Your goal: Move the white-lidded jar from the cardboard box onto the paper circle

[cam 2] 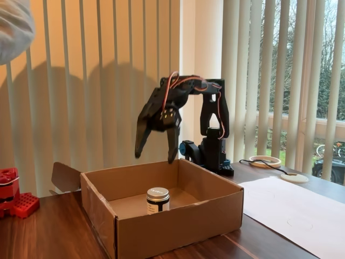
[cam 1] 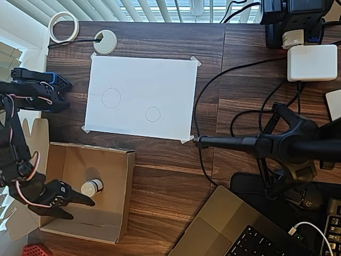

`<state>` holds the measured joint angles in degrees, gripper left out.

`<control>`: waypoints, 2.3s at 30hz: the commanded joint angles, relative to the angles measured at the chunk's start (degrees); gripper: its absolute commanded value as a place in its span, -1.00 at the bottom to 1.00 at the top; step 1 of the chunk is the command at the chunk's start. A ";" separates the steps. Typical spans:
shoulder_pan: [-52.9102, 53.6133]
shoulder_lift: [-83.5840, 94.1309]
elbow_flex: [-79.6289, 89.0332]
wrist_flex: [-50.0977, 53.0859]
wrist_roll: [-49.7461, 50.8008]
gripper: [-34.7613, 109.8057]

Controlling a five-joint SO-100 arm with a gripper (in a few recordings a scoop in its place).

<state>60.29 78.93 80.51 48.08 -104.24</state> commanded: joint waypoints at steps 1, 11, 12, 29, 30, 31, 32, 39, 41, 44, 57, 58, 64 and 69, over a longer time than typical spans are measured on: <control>0.35 -0.09 -1.67 -1.67 -2.37 0.05; 2.37 -7.56 -0.88 -6.94 -6.33 0.10; 2.64 -8.17 -0.97 -7.29 -6.68 0.10; 3.60 -11.07 3.78 -7.65 -7.21 0.10; 3.52 -11.07 4.13 -7.65 -7.12 0.10; 3.43 -11.07 4.39 -7.65 -7.12 0.10; 3.34 -11.07 4.75 -7.73 -7.03 0.10; 2.55 -10.55 7.03 -7.91 -6.50 0.10; 2.55 -10.28 7.65 -7.91 -6.68 0.10; 2.55 -9.76 8.70 -7.91 -6.86 0.09; 2.55 -8.53 10.72 -7.91 -7.12 -0.04; 2.46 -8.35 10.72 -7.91 -7.03 -0.06; 2.37 -8.17 10.55 -7.91 -6.24 -0.26; 2.02 -7.73 10.46 -8.26 -5.36 -0.36</control>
<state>62.14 66.01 91.49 39.90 -109.95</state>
